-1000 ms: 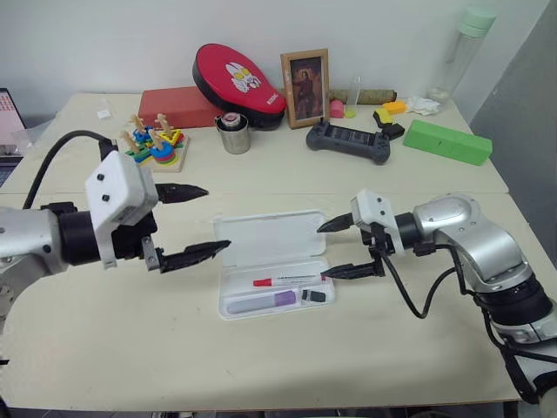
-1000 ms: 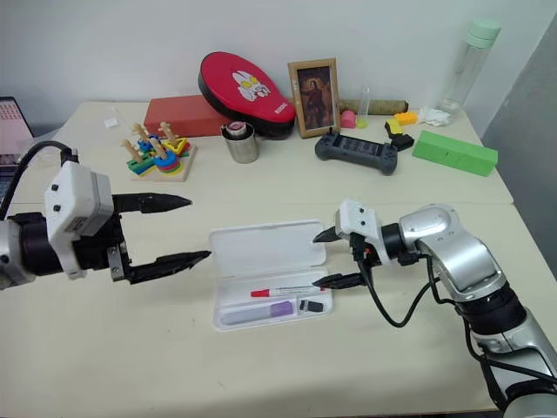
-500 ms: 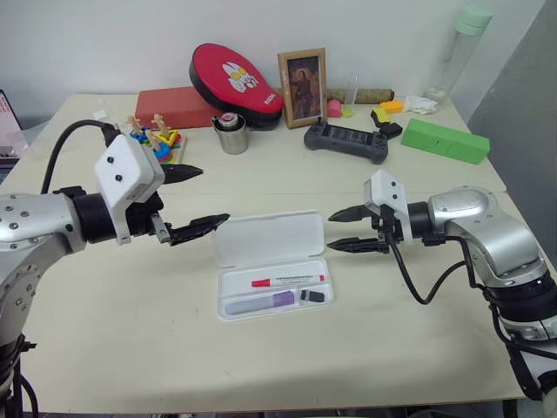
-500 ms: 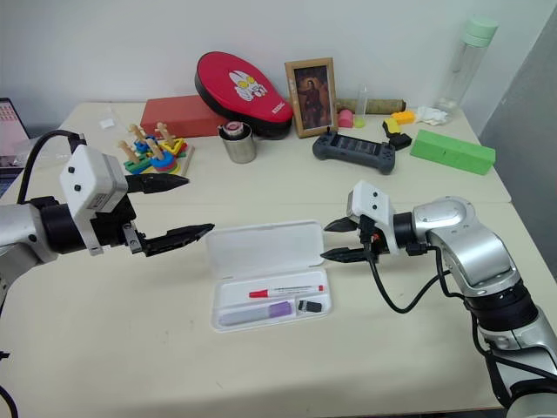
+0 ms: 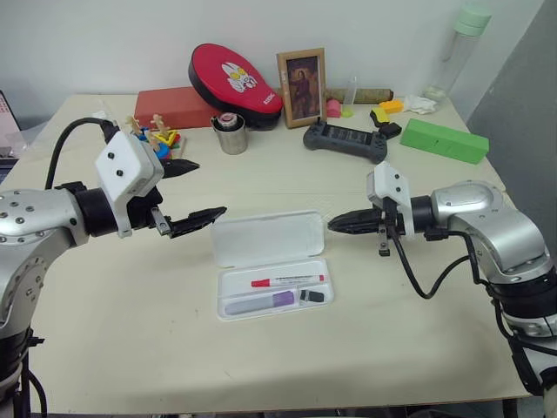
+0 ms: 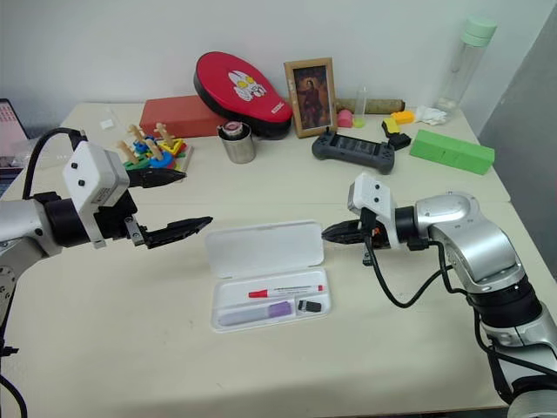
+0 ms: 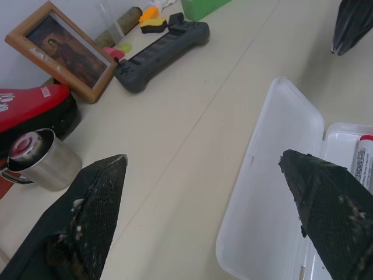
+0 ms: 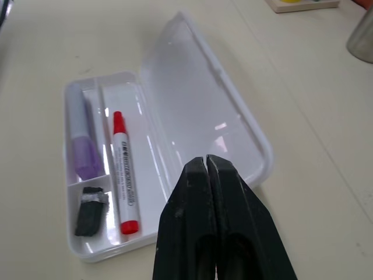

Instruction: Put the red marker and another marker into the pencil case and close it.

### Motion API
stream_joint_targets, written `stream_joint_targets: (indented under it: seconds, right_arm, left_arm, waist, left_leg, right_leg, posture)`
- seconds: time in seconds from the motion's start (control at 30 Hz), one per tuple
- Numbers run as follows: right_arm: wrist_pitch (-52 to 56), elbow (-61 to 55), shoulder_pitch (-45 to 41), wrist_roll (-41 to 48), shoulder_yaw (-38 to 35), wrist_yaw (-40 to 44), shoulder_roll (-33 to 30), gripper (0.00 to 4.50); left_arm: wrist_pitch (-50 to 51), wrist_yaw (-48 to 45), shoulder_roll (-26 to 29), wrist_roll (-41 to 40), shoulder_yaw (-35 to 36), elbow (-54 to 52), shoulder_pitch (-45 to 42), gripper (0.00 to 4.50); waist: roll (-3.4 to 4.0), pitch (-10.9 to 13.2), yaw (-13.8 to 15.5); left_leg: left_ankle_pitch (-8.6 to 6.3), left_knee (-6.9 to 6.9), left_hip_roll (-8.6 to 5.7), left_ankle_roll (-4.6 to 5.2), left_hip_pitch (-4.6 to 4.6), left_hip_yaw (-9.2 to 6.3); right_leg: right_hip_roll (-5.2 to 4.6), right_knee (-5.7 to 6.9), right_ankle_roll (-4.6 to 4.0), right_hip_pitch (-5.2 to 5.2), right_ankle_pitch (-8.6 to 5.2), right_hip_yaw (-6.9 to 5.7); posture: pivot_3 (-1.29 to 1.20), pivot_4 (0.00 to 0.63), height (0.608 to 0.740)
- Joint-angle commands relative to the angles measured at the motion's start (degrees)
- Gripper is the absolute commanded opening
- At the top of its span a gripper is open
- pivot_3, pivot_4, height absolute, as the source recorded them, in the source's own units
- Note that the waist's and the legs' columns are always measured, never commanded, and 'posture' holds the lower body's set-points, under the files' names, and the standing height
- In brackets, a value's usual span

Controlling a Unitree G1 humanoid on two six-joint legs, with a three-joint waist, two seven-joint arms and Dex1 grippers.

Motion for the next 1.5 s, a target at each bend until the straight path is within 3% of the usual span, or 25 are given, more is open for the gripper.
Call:
stream_joint_targets:
  seconds: [0.03, 0.37, 0.7, 1.1, 1.5]
  right_arm:
    - [-2.29, 2.98, -2.48, -1.96, -0.58, -1.54, 0.62, 0.01]
    - [-12.50, 22.27, -7.00, -10.82, 3.70, -3.62, 6.14, 0.01]
    - [-21.86, 37.12, -10.79, -14.60, 6.01, 0.50, 12.94, 0.01]
    - [-21.73, 31.44, -11.21, -12.36, 5.50, 7.89, 13.82, 0.01]
    - [-18.14, 21.93, -11.68, -9.95, 5.30, 10.11, 13.60, 0.01]
  left_arm:
    - [-0.12, -0.65, 0.23, -0.57, 1.37, -1.47, -0.70, 4.50]
    - [9.17, -7.57, 4.90, -11.72, 12.83, -7.22, 5.22, 4.50]
    - [12.25, -7.35, 6.16, -13.69, 17.81, -9.68, 8.65, 4.50]
    - [12.21, -6.30, 5.57, -13.11, 18.47, -10.63, 10.59, 4.50]
    - [11.14, -5.18, 5.21, -12.78, 17.12, -9.96, 9.97, 4.50]
  waist:
    - [0.00, 0.00, -0.02]
    - [0.01, 0.01, -0.43]
    - [0.03, 0.02, -0.51]
    - [0.03, 0.02, -0.46]
    - [0.03, 0.02, -0.29]
  left_leg:
    - [0.00, 0.00, 0.00, 0.00, 0.00, 0.00]
    - [0.00, -0.02, 0.00, 0.00, -0.03, 0.01]
    - [0.00, -0.02, 0.00, -0.01, -0.03, 0.01]
    - [0.00, -0.02, 0.00, -0.01, -0.03, 0.01]
    - [0.00, -0.03, 0.00, -0.01, -0.03, 0.01]
  right_leg:
    - [0.00, 0.00, 0.00, 0.00, 0.00, 0.00]
    - [0.00, 0.00, 0.00, -0.06, 0.00, 0.02]
    - [0.00, 0.02, -0.01, -0.05, 0.00, 0.00]
    - [0.00, 0.04, -0.01, -0.06, 0.00, 0.00]
    - [0.00, 0.04, -0.01, -0.07, 0.00, 0.00]
  posture:
    - [0.00, 0.150, 0.740]
    - [0.00, 0.150, 0.740]
    - [0.00, 0.150, 0.740]
    - [0.00, 0.150, 0.740]
    - [0.00, 0.150, 0.740]
